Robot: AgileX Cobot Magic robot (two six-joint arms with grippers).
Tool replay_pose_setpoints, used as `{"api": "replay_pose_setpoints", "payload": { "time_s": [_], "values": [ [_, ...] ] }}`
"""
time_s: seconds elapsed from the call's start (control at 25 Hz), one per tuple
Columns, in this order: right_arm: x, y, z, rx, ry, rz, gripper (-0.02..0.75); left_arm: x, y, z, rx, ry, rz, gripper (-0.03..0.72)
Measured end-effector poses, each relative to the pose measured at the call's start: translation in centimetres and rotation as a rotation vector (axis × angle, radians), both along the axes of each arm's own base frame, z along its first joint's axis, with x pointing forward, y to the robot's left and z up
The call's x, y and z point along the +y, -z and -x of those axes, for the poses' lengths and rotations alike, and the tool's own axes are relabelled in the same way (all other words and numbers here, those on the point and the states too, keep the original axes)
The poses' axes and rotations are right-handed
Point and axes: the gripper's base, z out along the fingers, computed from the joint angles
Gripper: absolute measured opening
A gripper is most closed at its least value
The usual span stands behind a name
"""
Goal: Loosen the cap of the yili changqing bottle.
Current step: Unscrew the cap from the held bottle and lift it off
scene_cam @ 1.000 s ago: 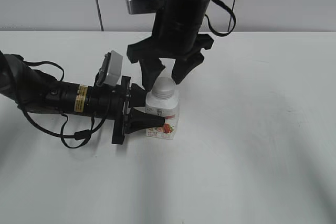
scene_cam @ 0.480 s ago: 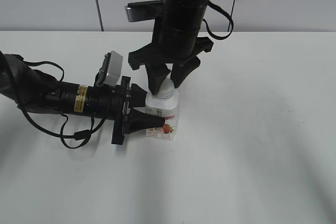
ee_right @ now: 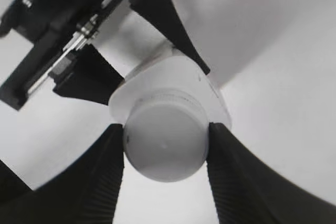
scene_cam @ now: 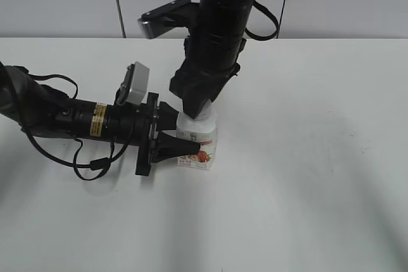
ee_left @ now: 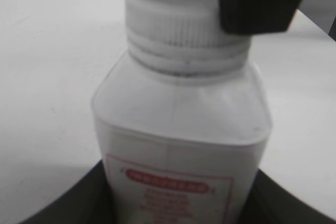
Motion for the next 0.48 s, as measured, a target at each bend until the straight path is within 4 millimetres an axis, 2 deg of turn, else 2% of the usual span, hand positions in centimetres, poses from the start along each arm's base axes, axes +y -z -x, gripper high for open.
{"api": "replay_pose_setpoints", "payload": {
  "time_s": [0.24,0.48],
  "values": [
    [-0.07,0.02,-0.05,-0.112,-0.464,0.012,0.385,0.00,0.01,0.02,0.000,0.002,-0.001,0.355],
    [-0.10,-0.02,-0.10,-0.176,-0.726,0.019,0.385,0.01,0.02,0.01,-0.001,0.002,-0.002,0.355]
  ]
}}
